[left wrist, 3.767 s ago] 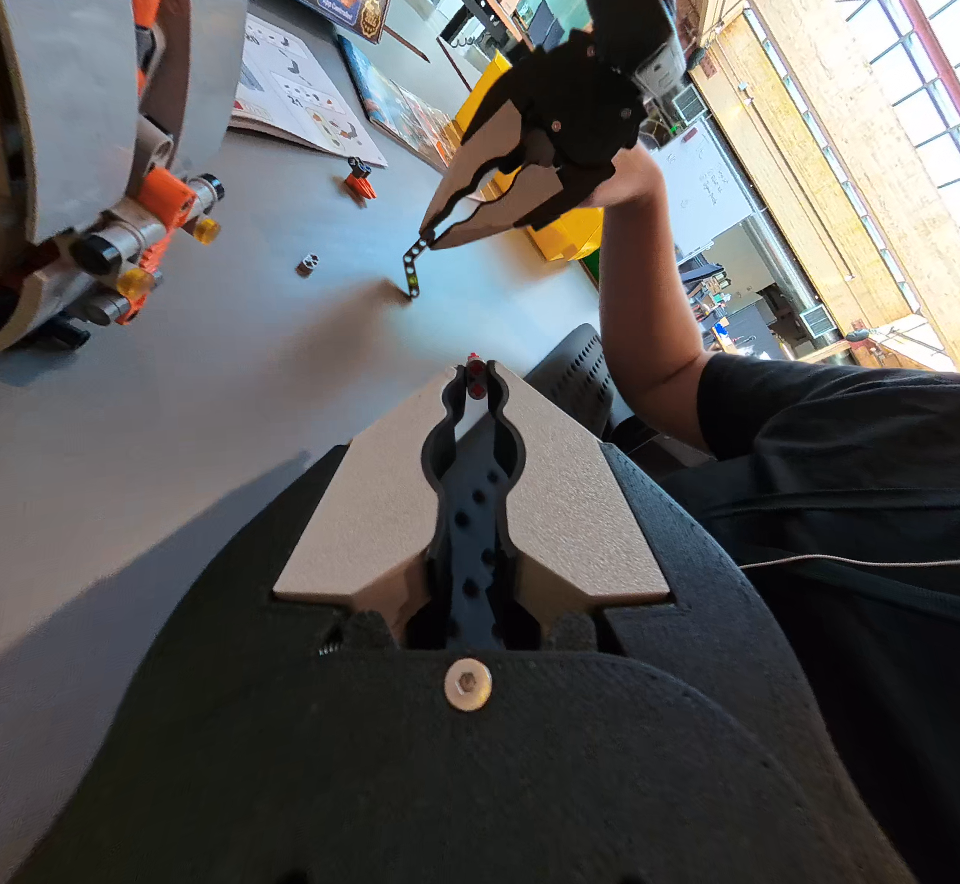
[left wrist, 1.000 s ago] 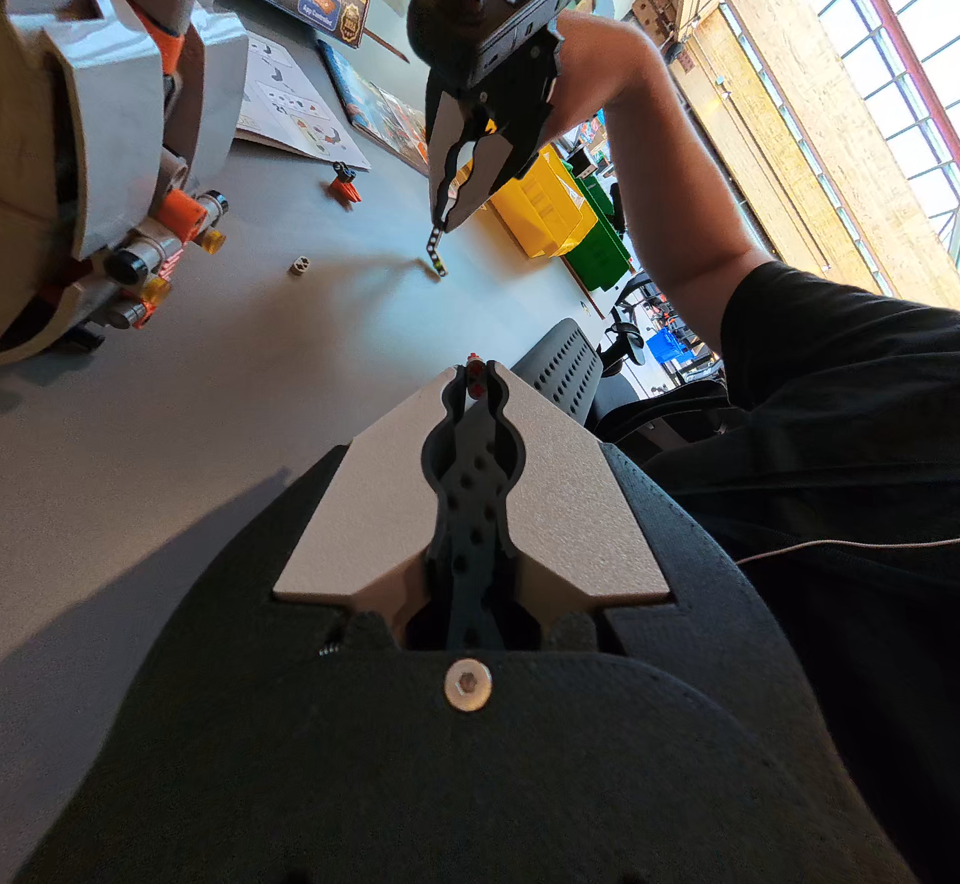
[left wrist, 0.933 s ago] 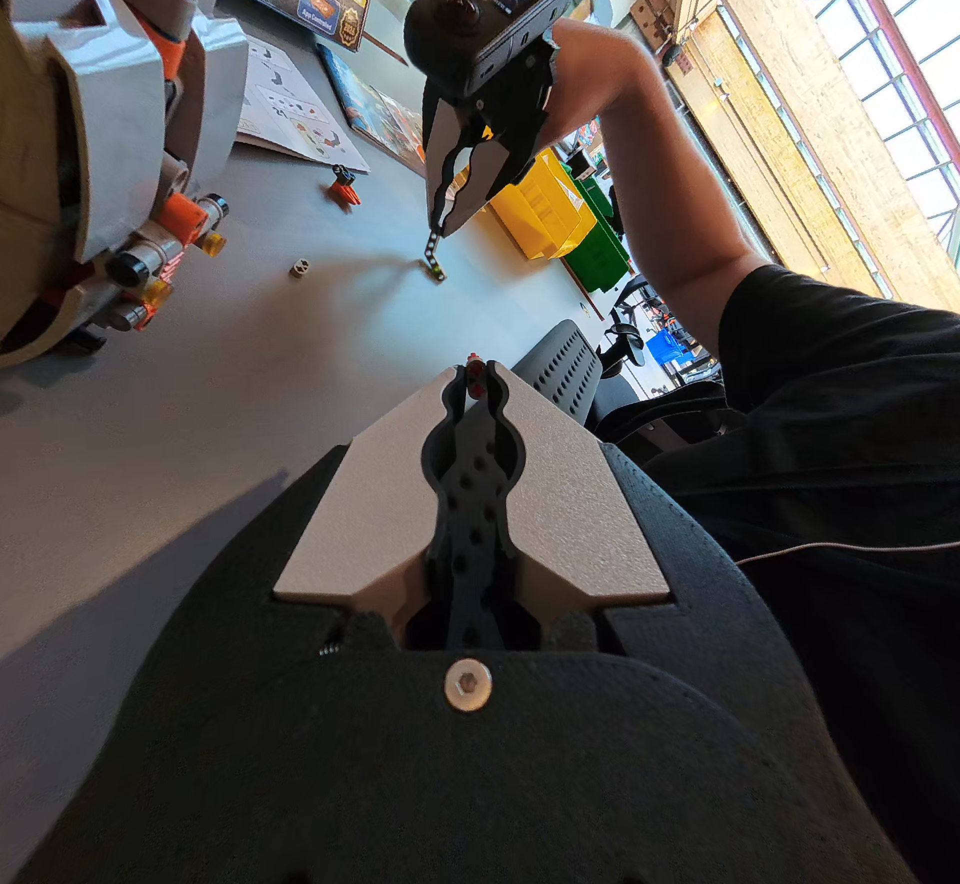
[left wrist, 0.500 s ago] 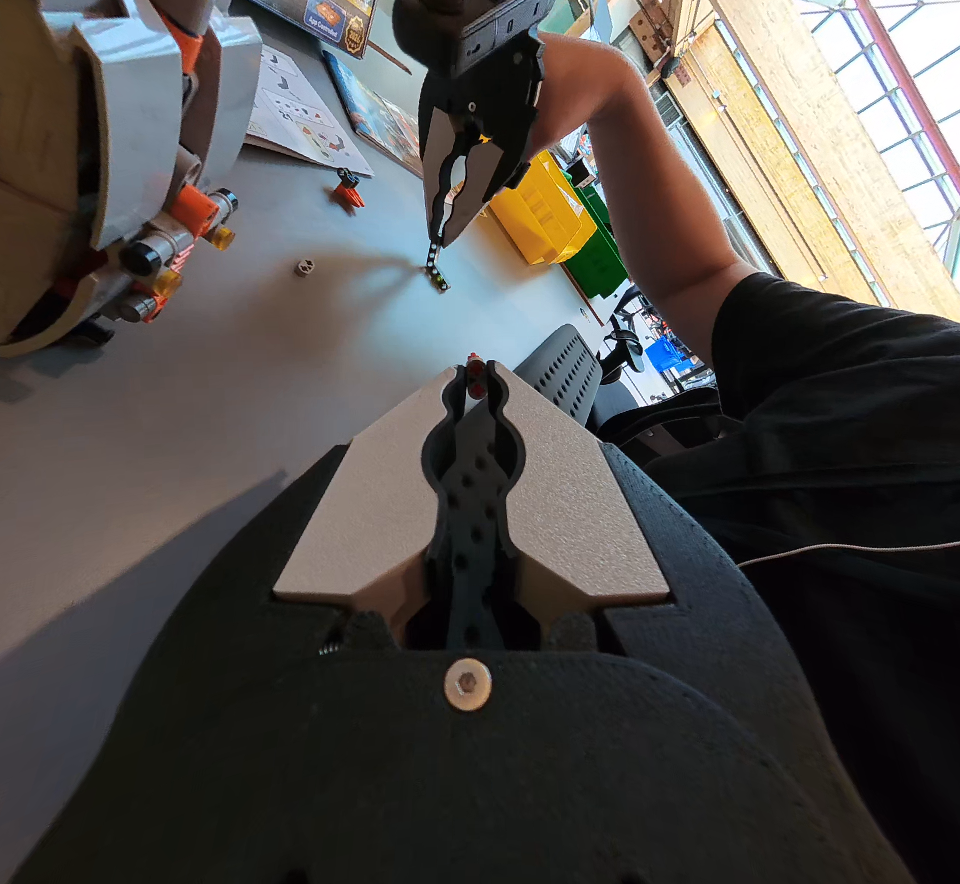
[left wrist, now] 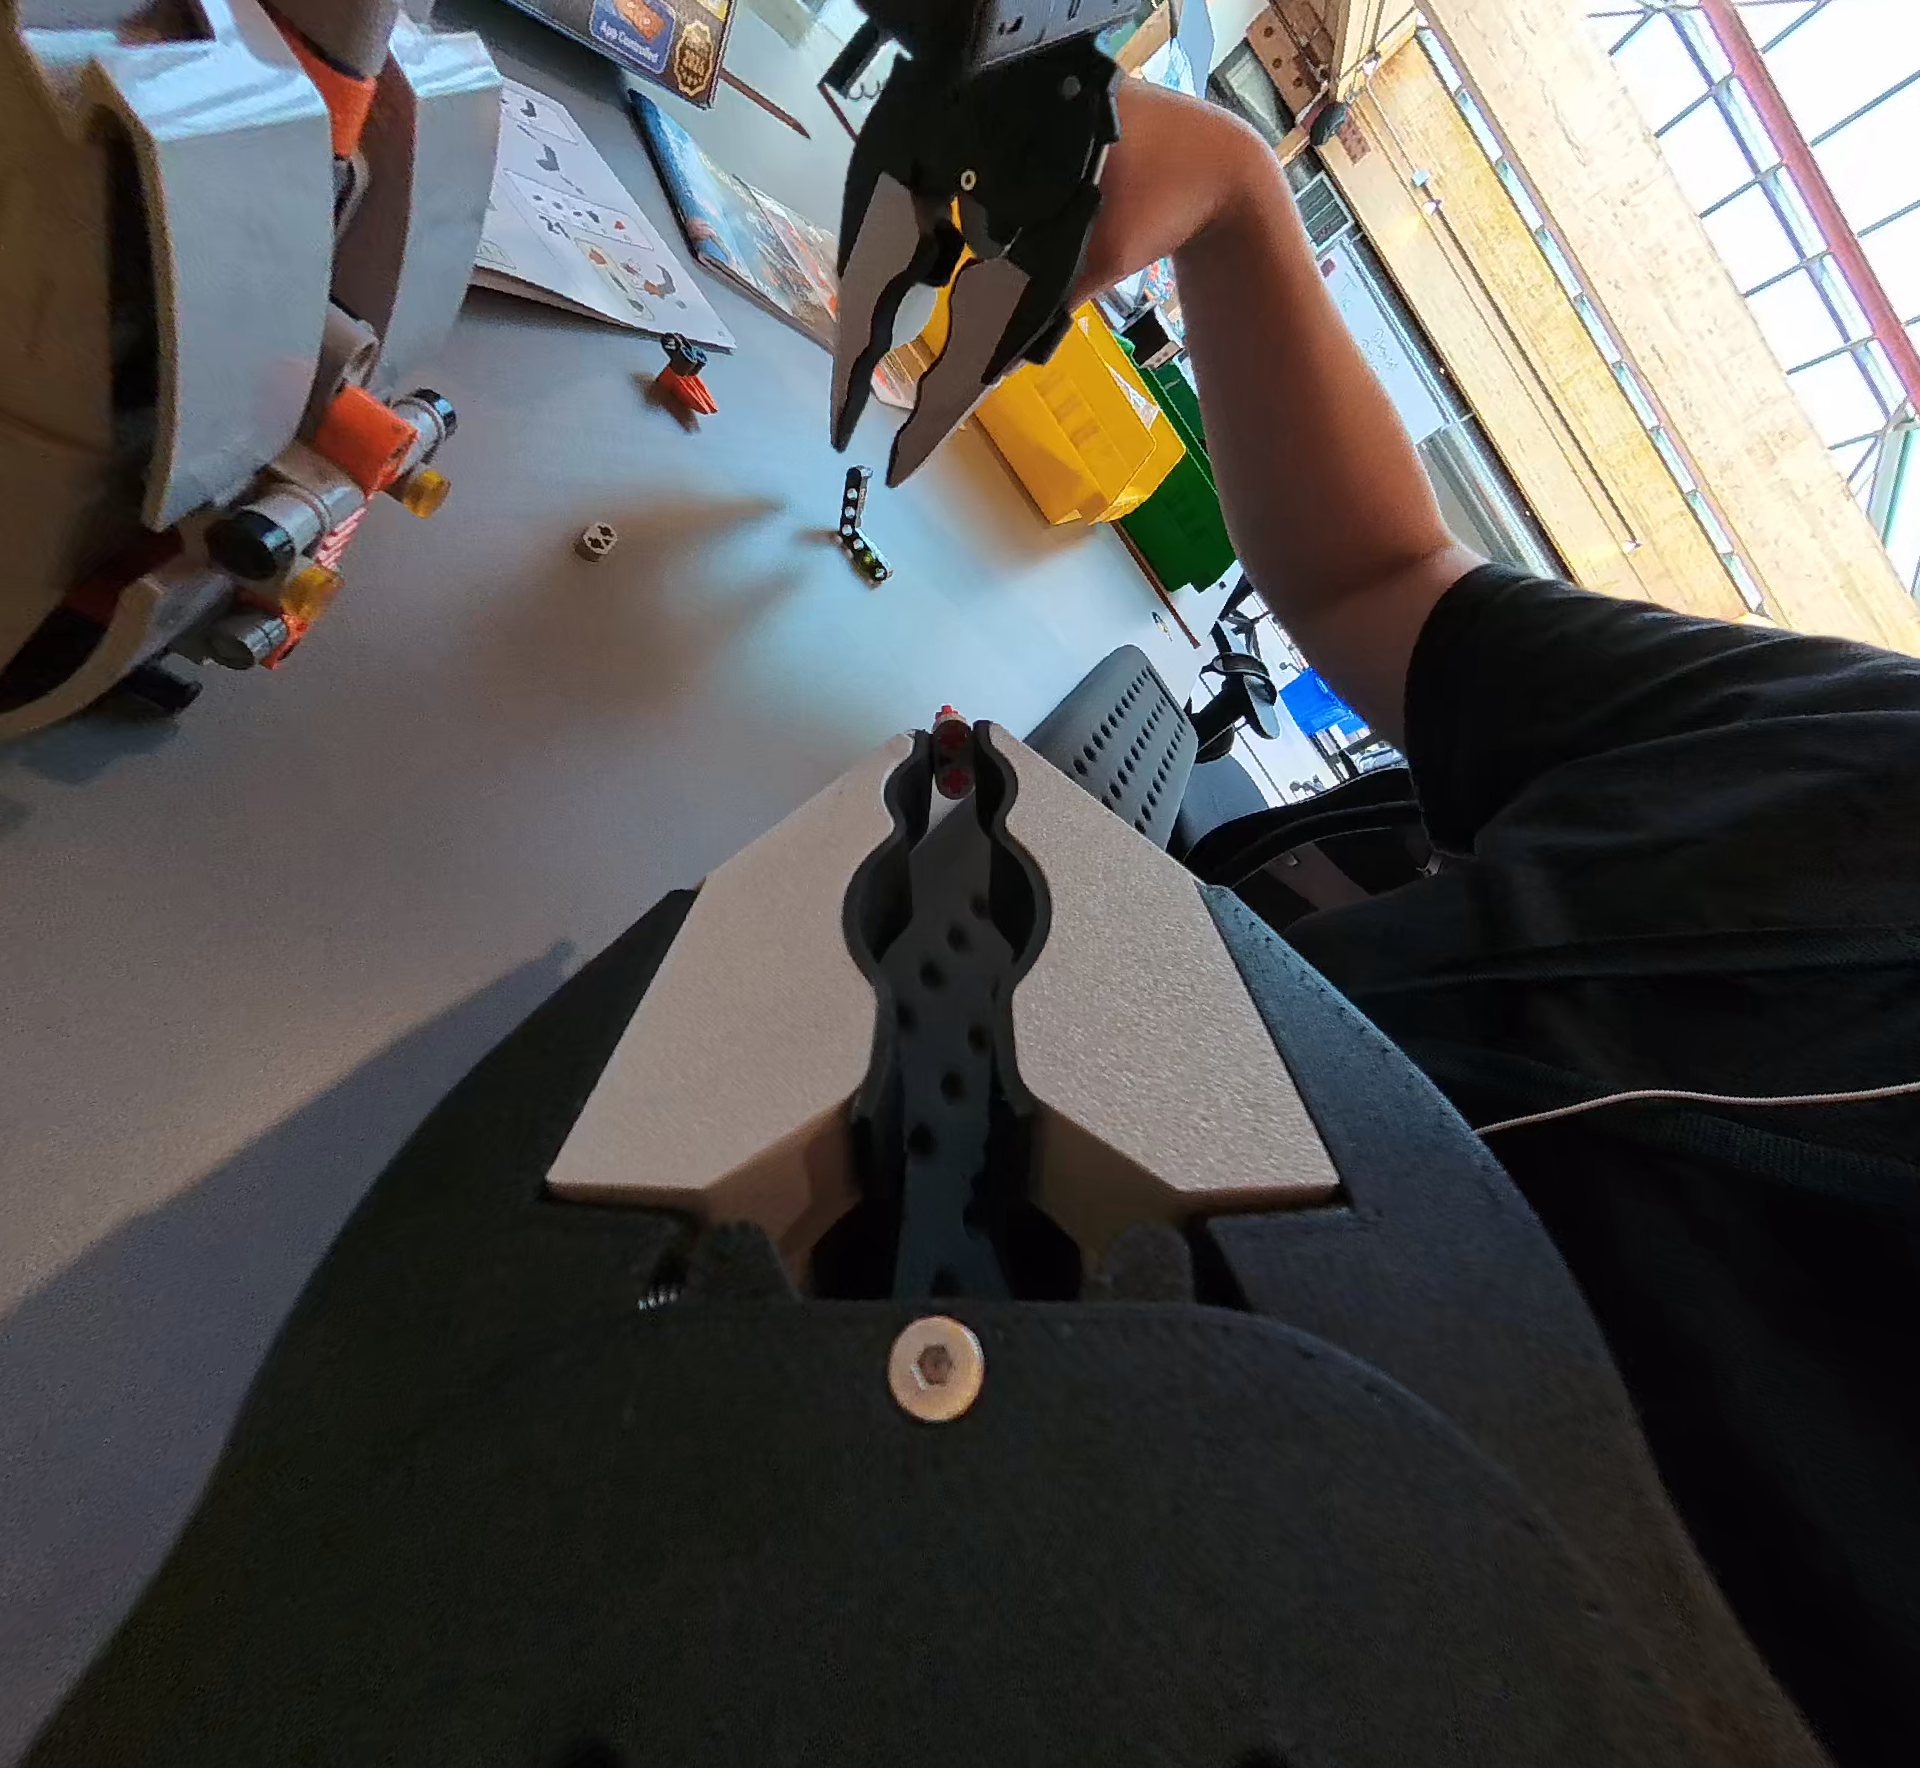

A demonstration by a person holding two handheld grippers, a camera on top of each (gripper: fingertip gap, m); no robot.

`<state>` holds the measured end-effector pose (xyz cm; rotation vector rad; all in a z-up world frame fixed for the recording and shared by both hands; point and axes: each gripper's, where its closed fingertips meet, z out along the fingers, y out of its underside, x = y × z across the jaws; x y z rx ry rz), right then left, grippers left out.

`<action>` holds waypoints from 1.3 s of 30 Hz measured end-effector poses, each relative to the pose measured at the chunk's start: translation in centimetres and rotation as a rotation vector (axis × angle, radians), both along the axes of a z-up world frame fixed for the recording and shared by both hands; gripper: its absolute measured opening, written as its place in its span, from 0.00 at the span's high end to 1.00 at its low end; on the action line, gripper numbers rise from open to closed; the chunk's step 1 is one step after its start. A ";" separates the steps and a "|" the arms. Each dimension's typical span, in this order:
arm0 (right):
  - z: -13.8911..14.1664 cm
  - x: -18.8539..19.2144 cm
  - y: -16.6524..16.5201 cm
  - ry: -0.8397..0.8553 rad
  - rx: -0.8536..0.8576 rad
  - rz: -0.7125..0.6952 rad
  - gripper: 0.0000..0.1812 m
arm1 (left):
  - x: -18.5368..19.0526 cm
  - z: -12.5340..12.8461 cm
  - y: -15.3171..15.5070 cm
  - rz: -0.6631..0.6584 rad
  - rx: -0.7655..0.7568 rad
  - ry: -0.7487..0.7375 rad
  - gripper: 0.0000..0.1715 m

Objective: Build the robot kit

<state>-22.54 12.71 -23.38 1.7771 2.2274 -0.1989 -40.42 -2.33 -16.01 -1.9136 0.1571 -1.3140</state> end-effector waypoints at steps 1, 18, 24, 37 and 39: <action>0.3 -0.1 0.2 0.033 0.016 -0.011 0.84 | 0.0 0.0 0.0 -0.001 -0.001 0.001 0.97; -1.3 -0.4 -1.3 0.814 -0.294 -0.485 0.82 | 0.7 0.0 0.3 -0.033 0.004 0.012 0.97; -1.1 -0.6 -1.1 0.835 -0.383 -0.542 0.88 | 1.0 -0.3 0.1 -0.033 -0.011 0.019 0.97; 0.1 0.5 0.0 0.258 0.191 -0.206 0.96 | 1.0 -0.2 0.2 -0.026 -0.013 0.032 0.97; 0.1 0.7 0.5 0.097 0.300 -0.131 0.96 | 1.0 0.0 0.2 -0.025 -0.010 0.028 0.97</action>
